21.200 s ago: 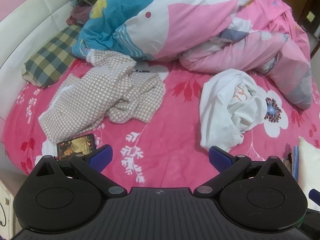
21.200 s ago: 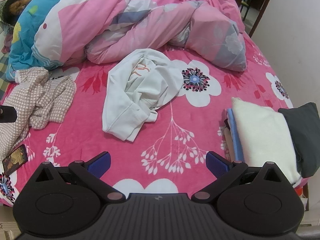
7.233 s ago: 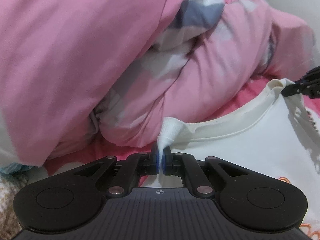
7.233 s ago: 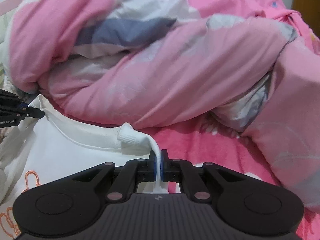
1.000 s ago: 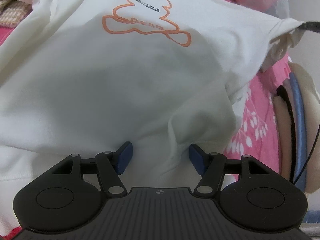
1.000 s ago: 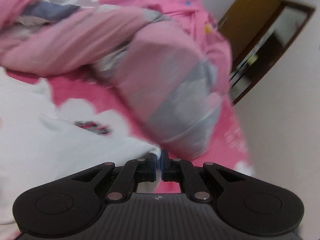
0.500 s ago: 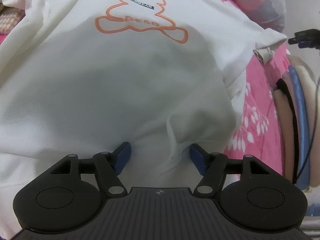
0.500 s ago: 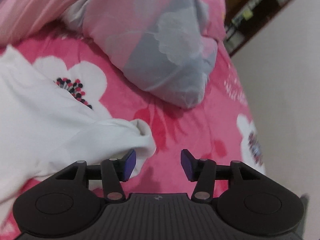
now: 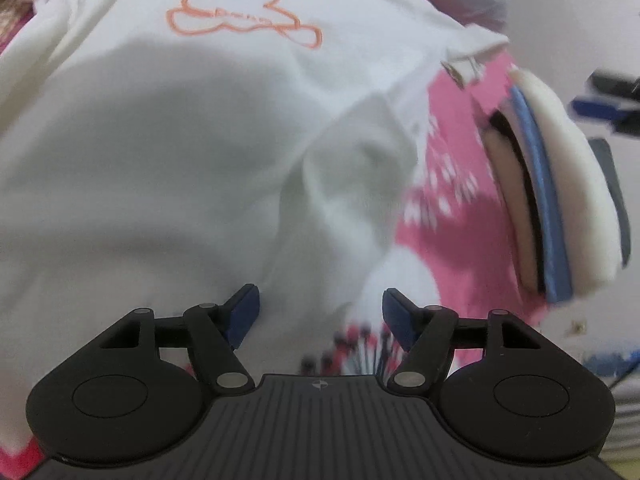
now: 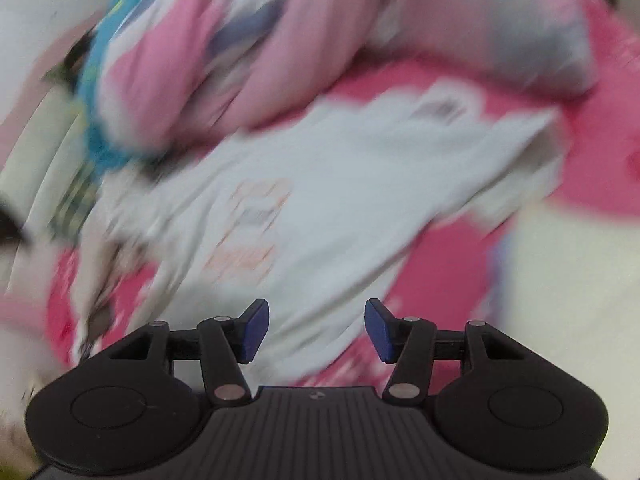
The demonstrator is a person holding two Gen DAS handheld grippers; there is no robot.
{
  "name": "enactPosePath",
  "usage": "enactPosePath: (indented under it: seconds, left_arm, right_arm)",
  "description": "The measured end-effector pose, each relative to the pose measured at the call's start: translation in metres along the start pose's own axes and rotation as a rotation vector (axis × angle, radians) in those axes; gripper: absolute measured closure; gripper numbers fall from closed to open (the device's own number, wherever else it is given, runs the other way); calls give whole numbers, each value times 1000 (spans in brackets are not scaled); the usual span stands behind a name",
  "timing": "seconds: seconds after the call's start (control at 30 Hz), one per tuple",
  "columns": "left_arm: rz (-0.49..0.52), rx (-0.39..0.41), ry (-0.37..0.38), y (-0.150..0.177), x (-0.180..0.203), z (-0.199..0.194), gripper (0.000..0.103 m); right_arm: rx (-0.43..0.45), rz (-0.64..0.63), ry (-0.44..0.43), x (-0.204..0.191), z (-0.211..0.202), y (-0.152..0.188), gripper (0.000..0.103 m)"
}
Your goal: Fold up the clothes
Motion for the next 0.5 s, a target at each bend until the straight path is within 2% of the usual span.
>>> enactPosePath:
  seconds: [0.1,0.23,0.4,0.43,0.5]
  left_arm:
    - [17,-21,5,18,-7,-18,35]
    - [-15,-30,-41,39,-36,-49,35]
    - [-74,34,-118,51,-77,-93,35]
    - [-90,52,-135,51,-86,-101,35]
    - [-120,90,-163,49,-102,-115,35]
  right_arm:
    - [-37,6,-5,-17,42,34,47]
    - [-78,19,-5,-35,99,77,47]
    - [-3,-1,57,-38,147,90,48]
    - [-7,12,84,-38,155,94,49]
    - [-9,27,114,-42,162,100,64]
Point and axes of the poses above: each gripper's, at about its wrist camera, not at the fingertips, and z roughly the way its jaws point, x to its right, y to its underside, the point moved 9 cm from there along z, roughly the way its jaws point, and after that the axes turned 2 degrees about y, right-handed, at the moved point
